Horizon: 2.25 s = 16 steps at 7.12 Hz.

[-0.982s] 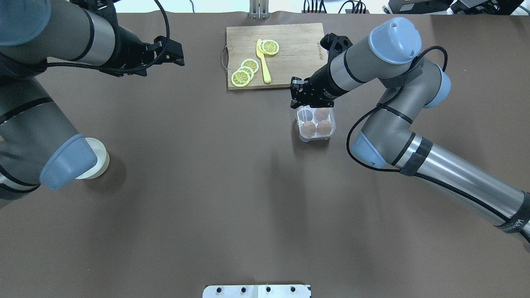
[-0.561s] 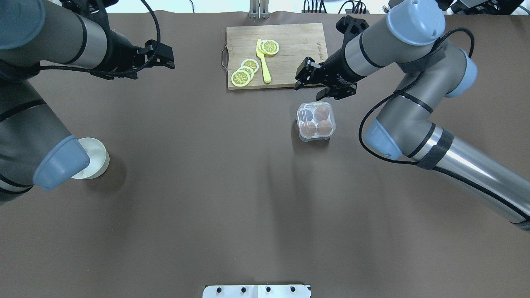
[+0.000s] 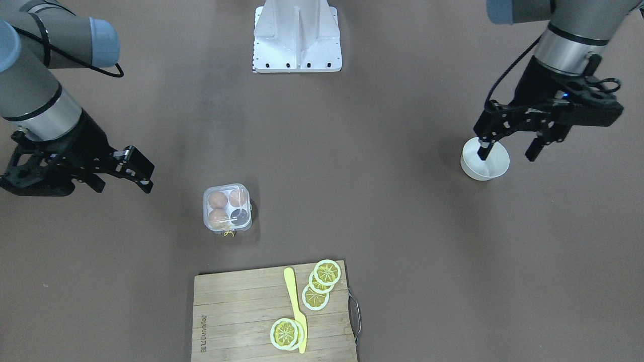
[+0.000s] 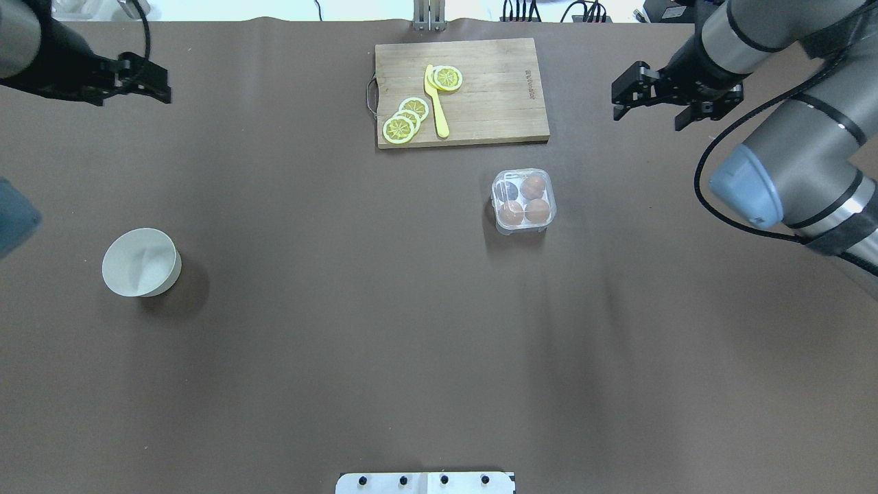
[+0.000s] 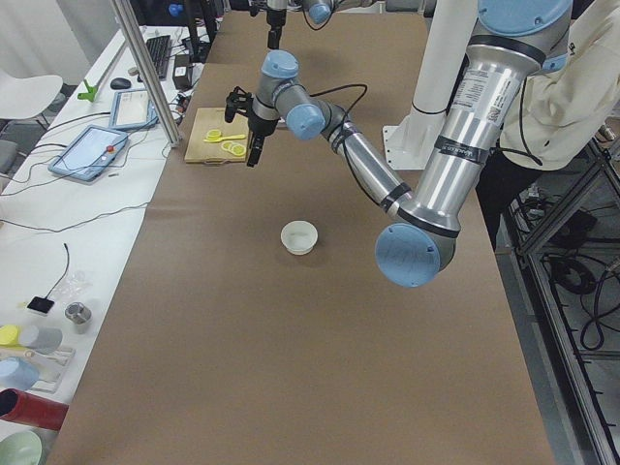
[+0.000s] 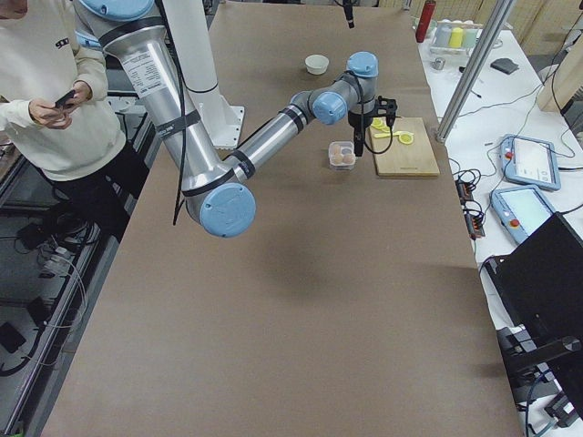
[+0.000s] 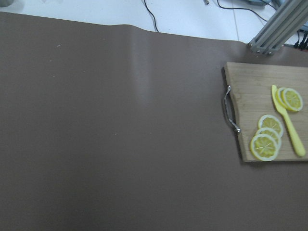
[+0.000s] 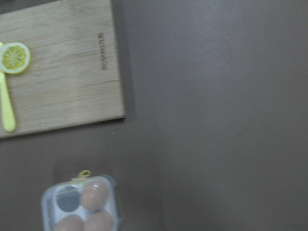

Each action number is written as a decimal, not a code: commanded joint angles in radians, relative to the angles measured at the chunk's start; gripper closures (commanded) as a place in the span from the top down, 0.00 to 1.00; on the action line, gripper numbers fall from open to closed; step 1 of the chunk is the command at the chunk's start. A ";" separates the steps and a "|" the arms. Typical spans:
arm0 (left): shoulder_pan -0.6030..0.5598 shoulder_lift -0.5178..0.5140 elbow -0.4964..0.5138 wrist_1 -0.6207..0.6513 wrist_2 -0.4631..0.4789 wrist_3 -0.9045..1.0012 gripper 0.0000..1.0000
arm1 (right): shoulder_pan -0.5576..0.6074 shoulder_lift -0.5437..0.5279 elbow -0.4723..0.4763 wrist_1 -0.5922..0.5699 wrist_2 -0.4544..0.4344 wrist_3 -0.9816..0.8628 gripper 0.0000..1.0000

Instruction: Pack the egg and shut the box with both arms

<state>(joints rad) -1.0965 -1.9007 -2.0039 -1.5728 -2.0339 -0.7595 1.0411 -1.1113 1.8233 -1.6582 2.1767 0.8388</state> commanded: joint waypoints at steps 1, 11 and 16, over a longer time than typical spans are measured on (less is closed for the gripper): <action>-0.191 0.087 0.057 0.090 -0.061 0.341 0.97 | 0.115 -0.091 0.027 -0.167 0.014 -0.397 1.00; -0.494 0.362 0.235 0.089 -0.223 0.648 0.98 | 0.488 -0.444 -0.098 -0.150 0.195 -0.882 1.00; -0.510 0.402 0.249 0.089 -0.290 0.648 0.98 | 0.490 -0.444 -0.090 -0.152 0.195 -0.880 1.00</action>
<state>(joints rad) -1.6014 -1.5090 -1.7545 -1.4844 -2.2777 -0.1120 1.5308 -1.5554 1.7314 -1.8101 2.3722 -0.0416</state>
